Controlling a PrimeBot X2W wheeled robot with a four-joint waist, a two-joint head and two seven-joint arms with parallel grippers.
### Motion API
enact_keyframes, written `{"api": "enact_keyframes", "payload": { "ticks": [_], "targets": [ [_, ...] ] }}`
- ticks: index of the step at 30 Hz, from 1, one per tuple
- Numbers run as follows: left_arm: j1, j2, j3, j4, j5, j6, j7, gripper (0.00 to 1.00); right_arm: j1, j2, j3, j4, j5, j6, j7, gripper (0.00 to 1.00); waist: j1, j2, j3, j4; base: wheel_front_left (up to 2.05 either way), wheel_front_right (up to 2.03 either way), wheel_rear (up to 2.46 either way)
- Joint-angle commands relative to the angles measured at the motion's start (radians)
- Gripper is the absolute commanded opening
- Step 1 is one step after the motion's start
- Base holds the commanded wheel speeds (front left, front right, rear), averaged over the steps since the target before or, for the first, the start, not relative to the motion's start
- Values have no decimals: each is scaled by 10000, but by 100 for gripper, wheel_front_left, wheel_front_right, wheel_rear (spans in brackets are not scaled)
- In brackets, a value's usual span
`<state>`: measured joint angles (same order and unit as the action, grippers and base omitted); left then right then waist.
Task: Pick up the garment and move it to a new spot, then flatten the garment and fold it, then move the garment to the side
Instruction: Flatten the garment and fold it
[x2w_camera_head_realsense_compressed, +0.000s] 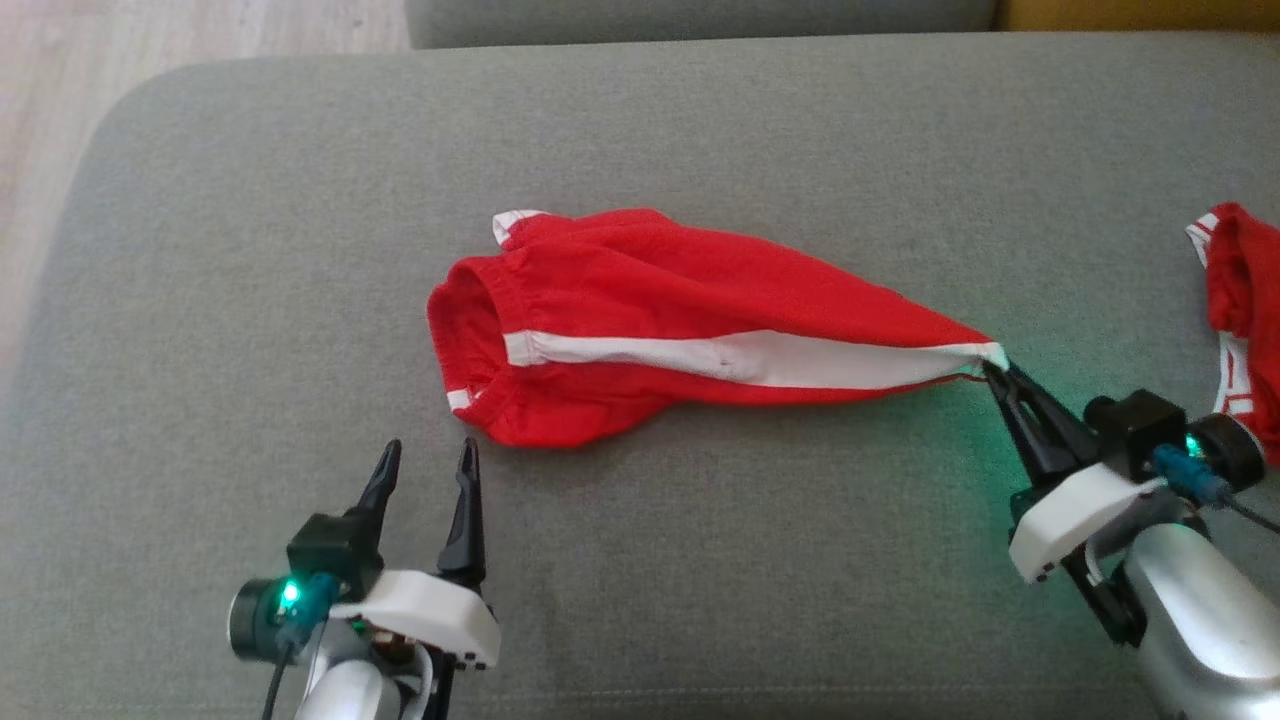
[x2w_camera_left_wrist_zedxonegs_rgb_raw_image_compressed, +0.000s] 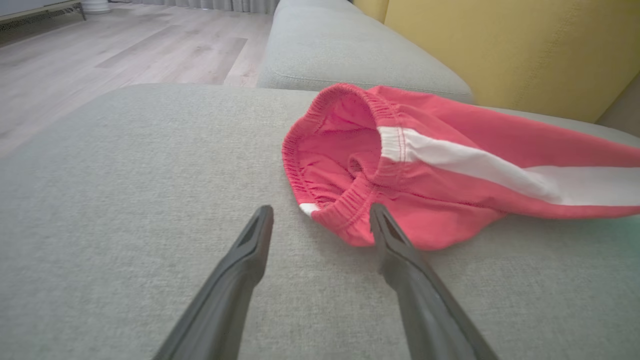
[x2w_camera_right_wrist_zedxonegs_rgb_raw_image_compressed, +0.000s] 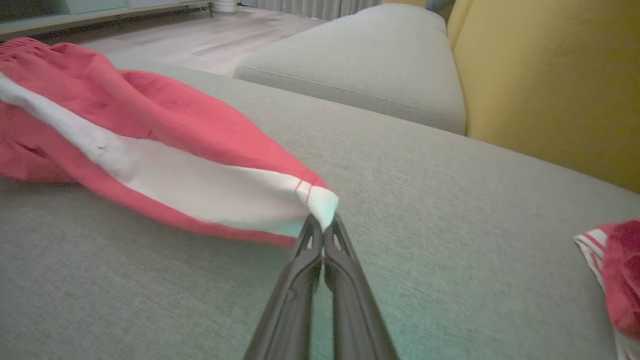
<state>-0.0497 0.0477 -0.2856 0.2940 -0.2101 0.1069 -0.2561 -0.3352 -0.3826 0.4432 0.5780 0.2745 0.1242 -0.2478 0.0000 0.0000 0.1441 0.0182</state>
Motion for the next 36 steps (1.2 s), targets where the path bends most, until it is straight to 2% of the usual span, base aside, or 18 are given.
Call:
{"api": "enact_keyframes", "payload": {
  "ticks": [1, 2, 6, 12, 16, 19, 25, 36],
  "targets": [
    [-456, 26, 298, -297, 80, -31, -57, 100, -56, 109, -272, -89, -159, 65, -135, 46, 0, 0, 94, -124, 0, 0, 0],
    [-494, 26, 288, -290, 77, -28, -57, 100, -12, 219, -483, 8, -207, 65, -136, 100, 0, 0, 99, -141, 0, 0, 0],
    [-613, 26, 278, -281, 80, -19, -57, 100, 23, 596, -1151, 24, -448, 65, -137, 100, 0, 0, 89, -173, 0, 0, 0],
    [-591, 26, 412, -285, 235, 181, -57, 100, 453, 1860, -2891, -952, -963, 65, -138, 100, 0, 0, -150, -141, 0, 0, 0],
    [-496, 26, 535, -244, 423, 235, -57, 100, 902, 2744, -3621, -1487, -1267, 65, -138, 100, 0, 0, -365, -95, 0, 0, 0],
    [-423, 26, 607, -205, 548, 267, -57, 100, 1229, 3110, -4055, -1709, -1538, 65, -138, 100, 0, 0, -519, -72, 0, 0, 0],
    [-117, 26, 700, 9, 795, 356, -57, 100, 1795, 3312, -4047, -1563, -2001, 65, -139, 100, 0, 0, -930, -81, 0, 0, 0],
    [306, 26, 813, 58, 809, 425, -57, 100, 2163, 3322, -3615, -1446, -1498, 65, -139, 100, 0, 0, -1250, -115, 0, 0, 0]
  ]
}}
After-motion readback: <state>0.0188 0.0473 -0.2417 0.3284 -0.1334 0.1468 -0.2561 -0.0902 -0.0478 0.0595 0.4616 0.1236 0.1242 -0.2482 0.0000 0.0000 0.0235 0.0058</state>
